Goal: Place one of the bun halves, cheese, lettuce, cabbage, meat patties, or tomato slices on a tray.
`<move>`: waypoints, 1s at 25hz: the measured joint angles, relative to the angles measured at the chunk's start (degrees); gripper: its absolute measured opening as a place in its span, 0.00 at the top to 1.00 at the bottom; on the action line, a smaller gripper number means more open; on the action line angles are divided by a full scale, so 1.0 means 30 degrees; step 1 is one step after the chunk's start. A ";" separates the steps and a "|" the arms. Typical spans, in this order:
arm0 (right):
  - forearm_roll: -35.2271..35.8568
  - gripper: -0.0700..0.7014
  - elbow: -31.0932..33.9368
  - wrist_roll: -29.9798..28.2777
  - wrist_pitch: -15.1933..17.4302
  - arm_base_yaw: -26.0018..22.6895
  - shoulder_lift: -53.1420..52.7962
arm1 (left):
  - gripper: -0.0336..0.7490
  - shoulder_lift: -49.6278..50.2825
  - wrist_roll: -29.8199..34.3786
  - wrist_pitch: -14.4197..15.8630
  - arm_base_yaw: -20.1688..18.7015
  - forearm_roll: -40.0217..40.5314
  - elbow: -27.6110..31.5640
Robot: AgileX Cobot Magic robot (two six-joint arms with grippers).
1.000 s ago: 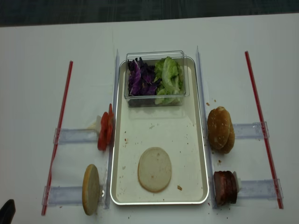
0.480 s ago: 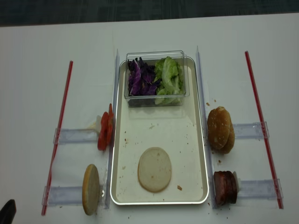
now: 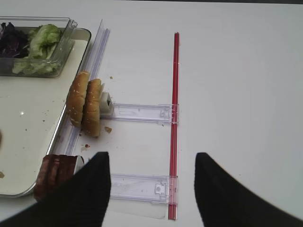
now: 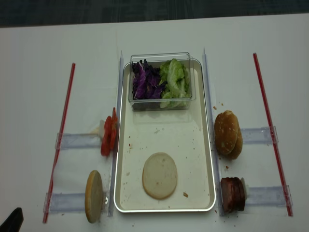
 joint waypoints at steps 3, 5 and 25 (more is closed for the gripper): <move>0.0000 0.38 0.0000 0.0000 -0.0004 0.0000 0.0000 | 0.46 0.0000 0.0000 0.0000 0.0000 0.0204 0.0000; 0.0000 0.38 0.0000 0.0000 -0.0004 0.0000 0.0000 | 0.46 0.0000 0.0000 0.0000 0.0000 0.0204 0.0000; 0.0000 0.38 0.0000 0.0000 -0.0004 0.0000 0.0000 | 0.41 0.0000 0.0000 0.0000 0.0000 0.0423 0.0000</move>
